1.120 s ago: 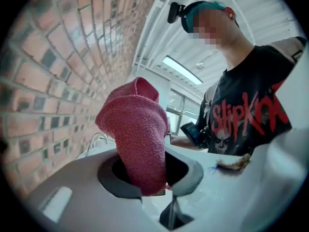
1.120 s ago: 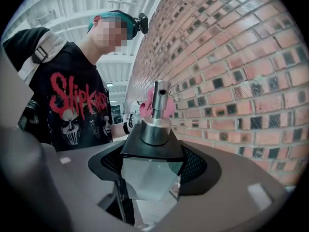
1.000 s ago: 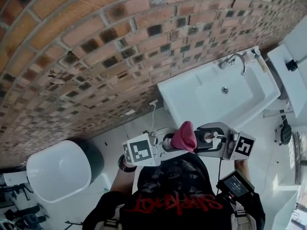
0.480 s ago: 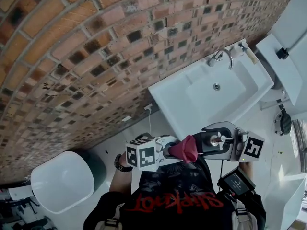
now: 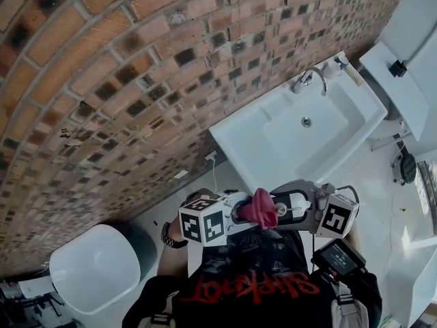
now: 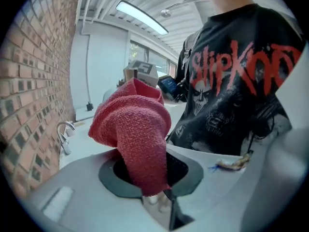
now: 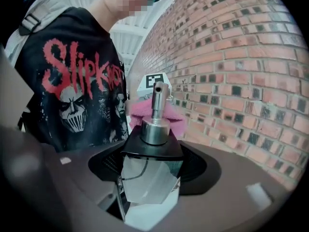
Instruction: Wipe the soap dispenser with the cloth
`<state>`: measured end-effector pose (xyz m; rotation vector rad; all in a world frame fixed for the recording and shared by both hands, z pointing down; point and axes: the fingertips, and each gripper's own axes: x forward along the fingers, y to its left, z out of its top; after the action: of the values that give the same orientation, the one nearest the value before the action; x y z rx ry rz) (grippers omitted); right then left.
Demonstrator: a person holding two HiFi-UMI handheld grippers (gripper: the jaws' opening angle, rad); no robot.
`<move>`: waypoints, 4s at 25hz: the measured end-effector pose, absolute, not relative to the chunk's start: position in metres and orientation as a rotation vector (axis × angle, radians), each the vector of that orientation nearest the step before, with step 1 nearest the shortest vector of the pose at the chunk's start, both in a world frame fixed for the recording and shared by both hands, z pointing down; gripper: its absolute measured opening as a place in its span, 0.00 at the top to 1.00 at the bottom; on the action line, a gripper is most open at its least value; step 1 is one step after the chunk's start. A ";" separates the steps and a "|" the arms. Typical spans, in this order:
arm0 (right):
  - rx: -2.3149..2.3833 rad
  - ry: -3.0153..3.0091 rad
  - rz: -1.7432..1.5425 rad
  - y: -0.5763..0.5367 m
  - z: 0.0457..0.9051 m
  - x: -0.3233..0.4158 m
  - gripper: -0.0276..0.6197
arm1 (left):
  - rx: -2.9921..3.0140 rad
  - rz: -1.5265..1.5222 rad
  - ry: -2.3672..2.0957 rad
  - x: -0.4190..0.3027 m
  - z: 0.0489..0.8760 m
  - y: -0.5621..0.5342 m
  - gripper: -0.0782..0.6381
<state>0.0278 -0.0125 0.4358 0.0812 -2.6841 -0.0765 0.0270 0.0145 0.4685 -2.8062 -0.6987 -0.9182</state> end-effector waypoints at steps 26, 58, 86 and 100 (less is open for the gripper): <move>0.270 -2.651 -0.015 -0.028 0.447 0.043 0.49 | -2.825 -0.718 -0.383 0.045 0.455 -0.023 0.76; 0.646 -3.043 -0.017 -0.060 0.326 0.082 0.49 | -3.588 -0.696 -0.788 0.060 0.517 -0.004 0.76; 0.610 -3.366 0.291 -0.057 0.311 0.085 0.49 | -2.366 -0.878 0.148 0.057 0.490 -0.079 0.76; 0.633 -2.915 0.146 -0.074 0.386 0.043 0.49 | -2.813 -0.408 0.330 0.029 0.392 -0.084 0.76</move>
<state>0.0430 -0.0744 0.3857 0.6334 -2.9150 0.1456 0.0293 -0.0838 0.3915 -2.8127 0.3303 -0.4083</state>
